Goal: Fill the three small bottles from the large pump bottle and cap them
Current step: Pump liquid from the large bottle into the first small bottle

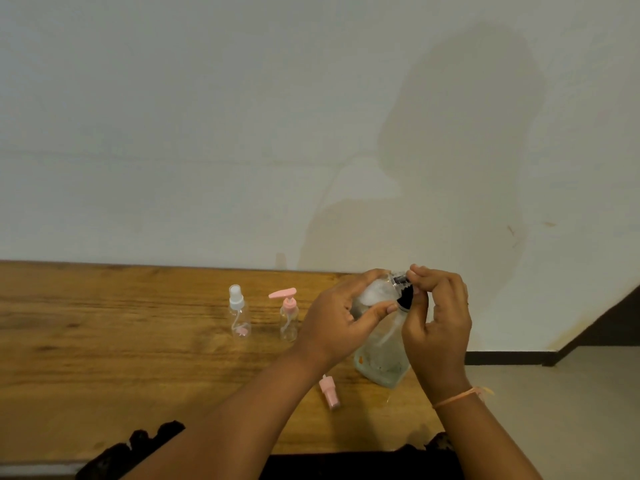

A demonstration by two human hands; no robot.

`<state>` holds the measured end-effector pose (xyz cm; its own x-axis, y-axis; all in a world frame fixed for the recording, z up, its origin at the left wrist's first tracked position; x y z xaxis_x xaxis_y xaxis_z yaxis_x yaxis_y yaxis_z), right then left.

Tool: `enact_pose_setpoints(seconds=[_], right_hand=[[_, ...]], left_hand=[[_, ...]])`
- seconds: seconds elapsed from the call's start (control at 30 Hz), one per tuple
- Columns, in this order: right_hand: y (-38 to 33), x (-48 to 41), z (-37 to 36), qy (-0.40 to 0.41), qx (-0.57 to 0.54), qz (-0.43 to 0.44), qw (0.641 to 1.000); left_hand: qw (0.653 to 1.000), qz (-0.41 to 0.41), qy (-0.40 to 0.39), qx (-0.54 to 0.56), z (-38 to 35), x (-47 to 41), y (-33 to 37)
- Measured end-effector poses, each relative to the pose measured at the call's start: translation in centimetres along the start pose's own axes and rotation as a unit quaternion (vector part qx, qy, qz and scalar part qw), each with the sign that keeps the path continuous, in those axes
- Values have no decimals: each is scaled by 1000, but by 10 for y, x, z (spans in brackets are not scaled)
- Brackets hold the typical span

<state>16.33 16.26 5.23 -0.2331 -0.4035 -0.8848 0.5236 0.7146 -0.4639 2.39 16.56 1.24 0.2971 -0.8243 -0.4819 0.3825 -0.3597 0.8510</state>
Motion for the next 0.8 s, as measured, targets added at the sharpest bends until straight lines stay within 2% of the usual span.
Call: enact_pose_setpoints(seconds=[0.8], right_hand=[[-6,-10,-1,-3,2,-7,1000]], left_hand=[[1000,-8,14,-6,2,-4,4]])
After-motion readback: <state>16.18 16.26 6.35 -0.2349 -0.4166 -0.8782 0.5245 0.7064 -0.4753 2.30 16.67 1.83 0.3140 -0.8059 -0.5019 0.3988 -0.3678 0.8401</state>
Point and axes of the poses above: each hand's wrist, its own x-axis away from the middle knuckle, its own z-axis out of the back of the hand, y = z × x, the point moved 8 cm from there along -x, towards the middle knuckle, and after that the axes turned 15 degrees about y, right-handed, at the moved point
